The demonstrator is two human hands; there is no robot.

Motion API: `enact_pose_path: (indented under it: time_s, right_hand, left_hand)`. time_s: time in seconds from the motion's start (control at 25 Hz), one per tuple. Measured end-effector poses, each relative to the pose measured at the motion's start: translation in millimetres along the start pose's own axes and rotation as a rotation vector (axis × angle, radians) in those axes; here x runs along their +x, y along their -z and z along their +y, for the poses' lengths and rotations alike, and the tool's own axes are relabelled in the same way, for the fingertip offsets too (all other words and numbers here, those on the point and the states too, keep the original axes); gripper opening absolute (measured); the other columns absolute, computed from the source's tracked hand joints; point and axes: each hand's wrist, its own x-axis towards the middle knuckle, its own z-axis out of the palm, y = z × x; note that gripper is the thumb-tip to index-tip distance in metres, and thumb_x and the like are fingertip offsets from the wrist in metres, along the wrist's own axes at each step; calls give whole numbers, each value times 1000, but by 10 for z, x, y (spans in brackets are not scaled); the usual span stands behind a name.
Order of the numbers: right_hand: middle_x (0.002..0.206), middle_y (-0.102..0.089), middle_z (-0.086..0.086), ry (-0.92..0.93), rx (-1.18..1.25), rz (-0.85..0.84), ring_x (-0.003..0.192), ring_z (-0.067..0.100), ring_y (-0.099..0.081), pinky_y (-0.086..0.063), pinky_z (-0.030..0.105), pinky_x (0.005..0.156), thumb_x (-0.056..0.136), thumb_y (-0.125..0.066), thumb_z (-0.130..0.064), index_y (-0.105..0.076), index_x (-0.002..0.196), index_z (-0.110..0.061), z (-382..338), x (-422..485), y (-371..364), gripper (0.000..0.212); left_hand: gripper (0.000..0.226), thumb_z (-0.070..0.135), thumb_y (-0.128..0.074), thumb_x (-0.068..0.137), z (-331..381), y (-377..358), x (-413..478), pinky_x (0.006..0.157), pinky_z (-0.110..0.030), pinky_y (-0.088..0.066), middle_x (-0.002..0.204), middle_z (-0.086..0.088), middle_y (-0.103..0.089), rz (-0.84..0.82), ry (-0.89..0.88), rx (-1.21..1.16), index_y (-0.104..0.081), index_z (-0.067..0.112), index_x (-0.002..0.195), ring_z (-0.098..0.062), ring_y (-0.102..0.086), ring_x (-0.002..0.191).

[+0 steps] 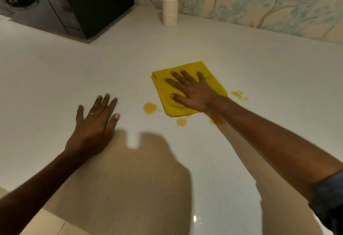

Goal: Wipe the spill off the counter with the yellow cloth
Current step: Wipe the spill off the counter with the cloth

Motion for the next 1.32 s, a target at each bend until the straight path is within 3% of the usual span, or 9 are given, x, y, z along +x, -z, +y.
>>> enact_pose_path:
  time_s: [0.08,0.24,0.36,0.48,0.76,0.88,1.0,1.16,1.32]
  right_hand:
    - [169,-4,-13,-74,27,31,156,17,0,2,60,120,96,-23,-67,-6,154,-49,244,-209,79,63]
    - [169,-4,-10,-564,77,90,157,20,0,-2,65,120,98,-26,-63,-10,156,-45,862,-1035,116,62]
    - [169,-4,-8,-716,79,121,157,21,0,-4,66,120,92,-19,-70,-11,156,-44,556,-1741,-6,70]
    - [169,1,-8,-666,70,104,157,21,4,-2,66,120,86,-10,-74,-4,157,-44,-232,-1963,-176,77]
    - [169,-7,-5,-319,87,129,157,29,1,4,71,116,90,-18,-74,-12,156,-43,-1967,-395,-337,74]
    - [169,-5,-6,-369,86,62,157,28,0,2,71,116,92,-24,-72,-11,157,-42,-1528,150,-146,72]
    - [169,-5,-7,-595,152,102,156,27,-2,1,71,117,95,-30,-68,-12,157,-41,-592,129,17,70]
    - [170,-3,-7,-910,162,112,156,27,-1,-1,72,116,92,-24,-74,-8,157,-41,488,-821,96,75]
    - [169,-8,-5,-1068,132,177,156,28,-4,-4,74,115,81,-10,-84,-11,156,-43,530,-2091,-23,86]
  left_hand:
    - [60,53,-16,104,7,2,-9,126,-54,6,171,10,-4,43,-26,-3,-10,35,161,-7,4,158]
    - [61,52,-15,104,18,-34,-22,124,-57,4,171,6,-6,57,-44,25,-13,31,161,-12,0,159]
    - [61,53,-14,103,-85,5,42,123,-57,-4,170,4,-16,61,-103,35,-20,30,159,-17,-10,159]
    - [59,49,-17,104,-219,117,82,120,-54,-24,164,0,-36,111,-227,75,-38,26,154,-21,-30,154]
    - [70,56,-4,102,-189,102,46,127,-53,0,172,1,-5,124,-170,-60,-9,21,162,-17,2,160]
    - [71,58,0,100,-181,132,73,128,-48,3,172,5,3,78,-157,-98,-5,24,162,-14,9,159]
    - [65,53,-4,102,-176,128,96,129,-44,6,170,9,11,25,-129,-82,-2,28,162,-9,15,157]
    - [62,50,-10,103,-173,143,76,129,-43,7,170,11,13,-6,-137,-110,0,30,161,-6,16,156]
    - [62,50,-8,102,-174,149,82,128,-43,9,169,13,14,-40,-141,-103,3,31,161,-6,18,155]
